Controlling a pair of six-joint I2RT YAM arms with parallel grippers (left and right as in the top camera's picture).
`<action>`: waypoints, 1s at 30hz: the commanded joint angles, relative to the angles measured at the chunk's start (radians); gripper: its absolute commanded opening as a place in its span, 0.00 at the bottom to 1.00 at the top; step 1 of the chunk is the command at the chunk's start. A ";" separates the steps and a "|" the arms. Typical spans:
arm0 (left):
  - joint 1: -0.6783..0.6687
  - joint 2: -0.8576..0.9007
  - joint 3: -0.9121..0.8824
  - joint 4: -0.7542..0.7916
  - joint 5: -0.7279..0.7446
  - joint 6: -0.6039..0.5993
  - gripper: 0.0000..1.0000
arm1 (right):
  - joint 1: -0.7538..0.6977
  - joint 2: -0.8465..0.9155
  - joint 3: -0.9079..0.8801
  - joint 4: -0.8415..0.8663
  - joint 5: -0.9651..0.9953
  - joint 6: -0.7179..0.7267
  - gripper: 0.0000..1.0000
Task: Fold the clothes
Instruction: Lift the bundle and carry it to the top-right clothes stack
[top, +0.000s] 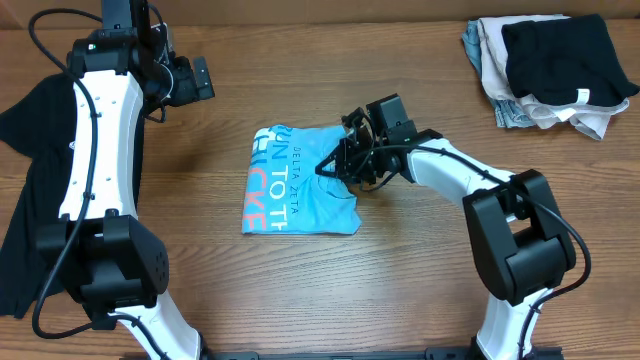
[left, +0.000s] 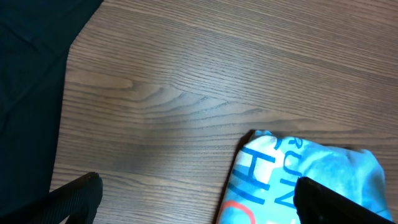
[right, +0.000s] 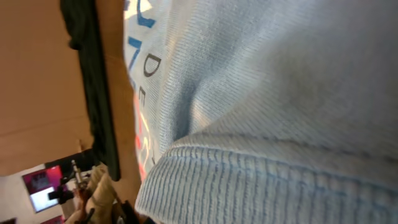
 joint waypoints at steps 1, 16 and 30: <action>-0.002 0.005 0.005 0.000 -0.007 0.023 1.00 | -0.047 -0.039 0.039 0.011 -0.097 0.007 0.04; -0.002 0.005 0.005 0.001 -0.007 0.023 1.00 | -0.353 -0.199 0.242 0.008 -0.178 0.105 0.04; -0.002 0.005 0.005 0.002 -0.033 0.023 1.00 | -0.685 -0.199 0.403 0.307 -0.069 0.420 0.04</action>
